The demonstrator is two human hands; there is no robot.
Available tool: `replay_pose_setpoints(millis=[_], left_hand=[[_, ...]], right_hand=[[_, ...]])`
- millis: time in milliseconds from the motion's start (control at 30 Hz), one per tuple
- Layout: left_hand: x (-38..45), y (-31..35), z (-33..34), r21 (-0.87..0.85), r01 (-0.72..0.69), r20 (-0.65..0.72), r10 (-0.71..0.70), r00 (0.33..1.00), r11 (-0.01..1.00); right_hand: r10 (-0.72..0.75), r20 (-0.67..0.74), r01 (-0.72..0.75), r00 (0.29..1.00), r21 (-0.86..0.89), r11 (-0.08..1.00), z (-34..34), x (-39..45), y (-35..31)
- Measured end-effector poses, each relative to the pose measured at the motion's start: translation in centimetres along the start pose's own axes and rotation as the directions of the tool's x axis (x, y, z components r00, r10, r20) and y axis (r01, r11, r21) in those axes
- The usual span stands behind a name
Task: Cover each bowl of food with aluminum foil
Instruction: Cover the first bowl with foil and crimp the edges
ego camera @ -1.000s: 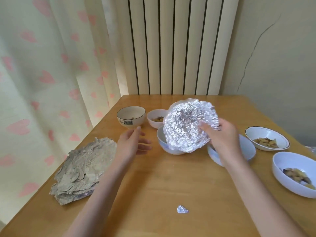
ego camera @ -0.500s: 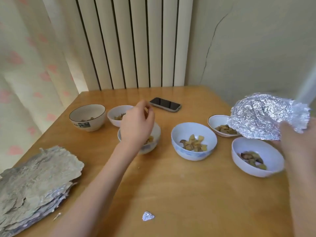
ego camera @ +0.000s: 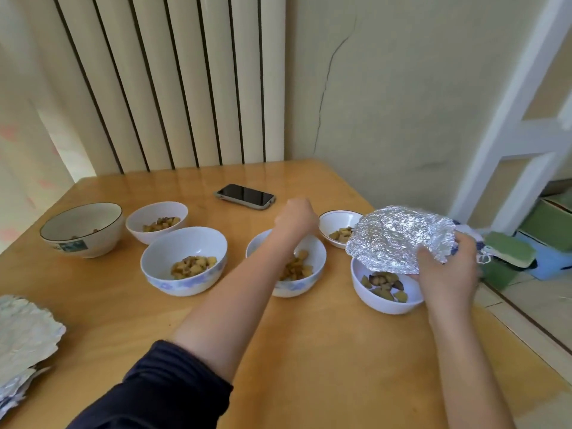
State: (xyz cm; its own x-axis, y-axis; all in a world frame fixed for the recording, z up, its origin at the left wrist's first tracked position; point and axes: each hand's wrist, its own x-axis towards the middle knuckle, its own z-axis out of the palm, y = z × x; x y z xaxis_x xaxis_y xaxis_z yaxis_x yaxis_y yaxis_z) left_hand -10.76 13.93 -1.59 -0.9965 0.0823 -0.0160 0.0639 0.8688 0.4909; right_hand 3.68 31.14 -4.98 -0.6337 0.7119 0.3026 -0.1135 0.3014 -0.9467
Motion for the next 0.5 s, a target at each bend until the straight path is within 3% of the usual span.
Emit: replay_pose_setpoints(millis=[267,500], left_hand=[[1.3,2.1,1.7,0.031,-0.007,0.092,0.005,0.996,1.0],[0.1,3.6,0.2,-0.115,-0.036,-0.103,0.024,0.994,0.993]], right_hand=[[-0.012,-0.035,0.013,0.999,0.011,1.0,0.1,0.2,0.6],[0.008,-0.006,-0.007,1.0,0.069,0.998,0.2,0.1,0.4]])
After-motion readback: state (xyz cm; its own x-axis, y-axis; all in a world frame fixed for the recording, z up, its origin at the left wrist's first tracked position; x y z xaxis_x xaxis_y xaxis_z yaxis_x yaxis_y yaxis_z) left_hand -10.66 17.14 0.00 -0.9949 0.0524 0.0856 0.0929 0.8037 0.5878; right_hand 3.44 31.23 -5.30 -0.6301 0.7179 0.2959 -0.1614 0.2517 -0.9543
